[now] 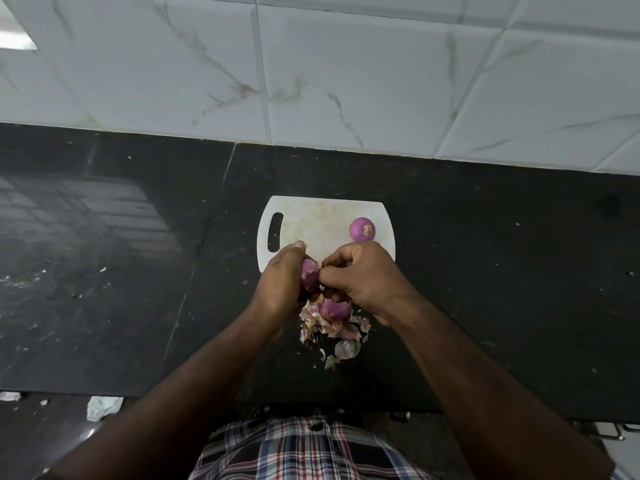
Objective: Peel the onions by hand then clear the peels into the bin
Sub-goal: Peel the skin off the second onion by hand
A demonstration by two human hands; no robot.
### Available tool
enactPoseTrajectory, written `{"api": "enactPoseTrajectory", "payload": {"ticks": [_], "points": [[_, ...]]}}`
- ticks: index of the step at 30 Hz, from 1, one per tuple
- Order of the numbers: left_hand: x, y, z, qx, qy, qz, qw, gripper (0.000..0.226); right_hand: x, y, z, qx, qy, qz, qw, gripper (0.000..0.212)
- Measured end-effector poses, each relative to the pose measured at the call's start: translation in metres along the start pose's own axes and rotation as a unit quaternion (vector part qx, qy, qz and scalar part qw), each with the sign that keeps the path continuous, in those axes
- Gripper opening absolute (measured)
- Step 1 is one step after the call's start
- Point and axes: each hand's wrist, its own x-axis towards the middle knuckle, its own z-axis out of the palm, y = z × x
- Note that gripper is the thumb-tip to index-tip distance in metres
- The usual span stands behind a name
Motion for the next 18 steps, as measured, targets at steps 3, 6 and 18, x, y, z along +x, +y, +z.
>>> {"api": "enactPoseTrajectory", "payload": {"ticks": [3, 6, 18], "points": [[-0.002, 0.001, 0.002, -0.023, 0.004, -0.002, 1.0, 0.039, 0.0, 0.003, 0.006, -0.043, 0.039, -0.022, 0.998, 0.004], [-0.002, 0.003, 0.003, -0.04, -0.013, -0.033, 0.999, 0.041, 0.0, 0.004, 0.005, -0.017, 0.05, -0.031, 0.998, 0.008], [0.024, -0.013, -0.029, -0.187, -0.093, -0.201, 0.957, 0.054, -0.008, 0.009, -0.008, -0.162, 0.176, -0.171, 0.956, 0.014]]}}
